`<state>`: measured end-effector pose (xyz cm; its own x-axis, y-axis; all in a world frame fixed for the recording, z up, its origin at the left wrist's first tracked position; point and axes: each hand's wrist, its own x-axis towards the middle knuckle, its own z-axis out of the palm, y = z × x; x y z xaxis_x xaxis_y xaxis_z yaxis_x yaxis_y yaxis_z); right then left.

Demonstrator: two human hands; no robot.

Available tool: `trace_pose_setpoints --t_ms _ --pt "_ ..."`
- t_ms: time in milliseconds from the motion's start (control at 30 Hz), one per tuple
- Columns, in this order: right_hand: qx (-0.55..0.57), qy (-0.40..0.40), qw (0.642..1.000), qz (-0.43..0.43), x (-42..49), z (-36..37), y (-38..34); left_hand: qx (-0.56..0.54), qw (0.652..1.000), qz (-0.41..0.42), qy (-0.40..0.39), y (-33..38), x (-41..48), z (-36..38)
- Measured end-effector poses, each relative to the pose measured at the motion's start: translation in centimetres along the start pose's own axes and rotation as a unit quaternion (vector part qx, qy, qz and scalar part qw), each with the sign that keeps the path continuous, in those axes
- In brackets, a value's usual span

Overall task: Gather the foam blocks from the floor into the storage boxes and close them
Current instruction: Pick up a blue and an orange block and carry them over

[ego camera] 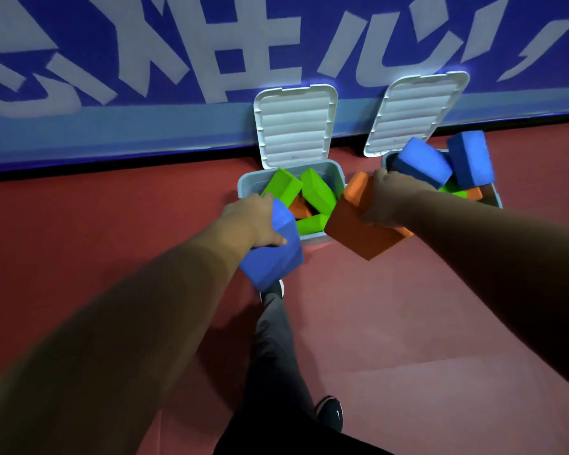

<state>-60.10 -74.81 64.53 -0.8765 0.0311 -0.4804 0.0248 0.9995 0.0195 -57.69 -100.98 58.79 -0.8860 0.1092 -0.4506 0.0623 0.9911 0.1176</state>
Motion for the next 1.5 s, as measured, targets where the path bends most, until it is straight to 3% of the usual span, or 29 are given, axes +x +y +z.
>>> trace_pose_setpoints --t_ms 267,567,700,933,1133,1500 --pt "-0.029 -0.086 0.996 0.023 18.6 -0.9 -5.2 -0.011 0.998 0.013 -0.064 -4.9 20.0 -0.1" --pt "-0.072 -0.109 0.991 -0.009 31.5 4.3 -7.4 -0.001 0.995 -0.036 -0.095 -8.0 31.2 5.1" --pt "-0.071 -0.121 0.990 -0.030 36.4 8.0 -7.9 0.000 0.991 -0.021 -0.131 -8.3 35.2 8.1" --pt "-0.058 -0.162 0.978 -0.118 42.9 14.7 -8.8 0.020 0.997 0.031 -0.074 -8.4 39.5 14.7" --pt "-0.042 -0.116 0.977 -0.175 46.0 16.4 -9.0 -0.001 0.997 -0.009 -0.076 -7.1 41.1 18.0" --pt "-0.021 -0.143 0.985 -0.097 45.5 11.1 -6.2 -0.023 0.987 -0.080 -0.135 -4.5 40.0 12.5"
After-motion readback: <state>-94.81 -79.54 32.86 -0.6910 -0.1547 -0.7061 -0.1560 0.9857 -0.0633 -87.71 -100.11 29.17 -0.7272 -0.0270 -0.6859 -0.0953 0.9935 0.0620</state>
